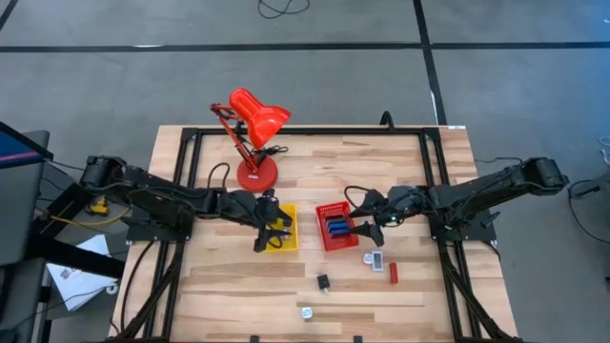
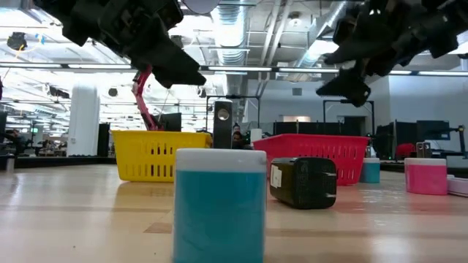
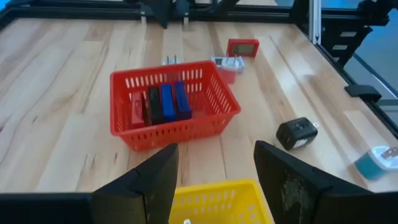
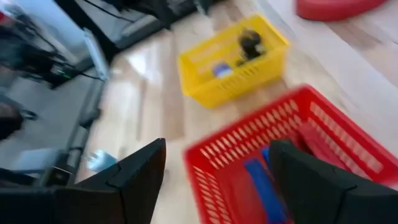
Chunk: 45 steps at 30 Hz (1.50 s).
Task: Pick & Place Office items
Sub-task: Put the red digital timer into the red bin
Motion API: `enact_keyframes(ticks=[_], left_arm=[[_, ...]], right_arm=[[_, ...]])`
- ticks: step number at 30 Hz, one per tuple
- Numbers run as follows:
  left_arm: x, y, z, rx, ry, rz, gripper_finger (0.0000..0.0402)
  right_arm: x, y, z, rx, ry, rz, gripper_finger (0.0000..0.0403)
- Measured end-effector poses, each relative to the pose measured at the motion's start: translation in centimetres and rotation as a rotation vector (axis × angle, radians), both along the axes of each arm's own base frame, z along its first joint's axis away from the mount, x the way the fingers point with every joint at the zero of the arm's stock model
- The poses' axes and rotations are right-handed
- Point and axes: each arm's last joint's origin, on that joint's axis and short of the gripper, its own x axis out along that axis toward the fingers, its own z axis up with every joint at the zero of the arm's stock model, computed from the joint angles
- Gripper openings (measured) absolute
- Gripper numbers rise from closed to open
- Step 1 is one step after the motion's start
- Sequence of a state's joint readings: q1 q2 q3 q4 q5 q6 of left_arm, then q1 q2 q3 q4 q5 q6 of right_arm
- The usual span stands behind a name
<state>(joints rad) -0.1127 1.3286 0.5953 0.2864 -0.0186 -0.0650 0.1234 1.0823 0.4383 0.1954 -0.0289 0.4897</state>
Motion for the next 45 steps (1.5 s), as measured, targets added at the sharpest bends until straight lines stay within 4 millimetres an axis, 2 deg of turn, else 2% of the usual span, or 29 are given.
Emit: enact_keyframes(ticks=[4, 8, 19, 29, 40, 45], left_arm=[[-0.2, 0.0, -0.3, 0.000, 0.006, 0.001, 0.0204], [-0.2, 0.1, -0.7, 0.011, 0.013, 0.020, 0.0204], [0.0, 0.2, -0.6, 0.085, -0.016, 0.004, 0.0204], [-0.8, 0.3, -2.0, 0.067, 0.159, 0.017, 0.0227], [-0.7, 0.2, -2.2, 0.064, 0.161, 0.018, 0.0276], [-0.7, 0.2, -2.1, 0.063, 0.155, 0.019, 0.0286]], right_arm=[[-0.2, 0.0, 1.4, -0.027, 0.110, -0.025, 0.0276], [-0.4, 0.2, 2.2, -0.125, 0.246, -0.135, 0.0276], [-0.7, 0.3, 1.0, -0.019, 0.419, -0.286, 0.0276], [-0.7, -0.7, 0.8, -0.024, 0.445, -0.332, 0.0276], [-0.6, -1.8, 0.8, -0.034, 0.446, -0.367, 0.0276], [-0.6, -1.3, 0.8, -0.015, 0.454, -0.326, 0.0276]])
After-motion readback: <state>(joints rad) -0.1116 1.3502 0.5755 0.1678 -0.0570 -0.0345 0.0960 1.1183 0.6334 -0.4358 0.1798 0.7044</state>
